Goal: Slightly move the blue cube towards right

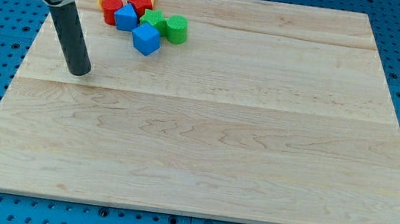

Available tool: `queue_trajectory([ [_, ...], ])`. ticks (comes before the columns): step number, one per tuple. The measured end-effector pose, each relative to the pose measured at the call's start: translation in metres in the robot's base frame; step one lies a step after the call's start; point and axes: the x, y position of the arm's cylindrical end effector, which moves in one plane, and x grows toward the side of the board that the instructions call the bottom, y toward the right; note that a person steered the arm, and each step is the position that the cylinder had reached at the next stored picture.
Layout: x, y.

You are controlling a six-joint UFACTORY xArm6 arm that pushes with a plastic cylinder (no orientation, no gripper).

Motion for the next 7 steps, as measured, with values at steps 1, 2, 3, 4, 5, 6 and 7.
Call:
queue_trajectory([
  [1,-0.006,0.000],
  [2,-0.013,0.000],
  [3,-0.026,-0.008],
  [4,-0.029,-0.008],
  [5,-0.029,-0.011],
  [6,-0.065,-0.025],
  [7,-0.096,-0.026],
])
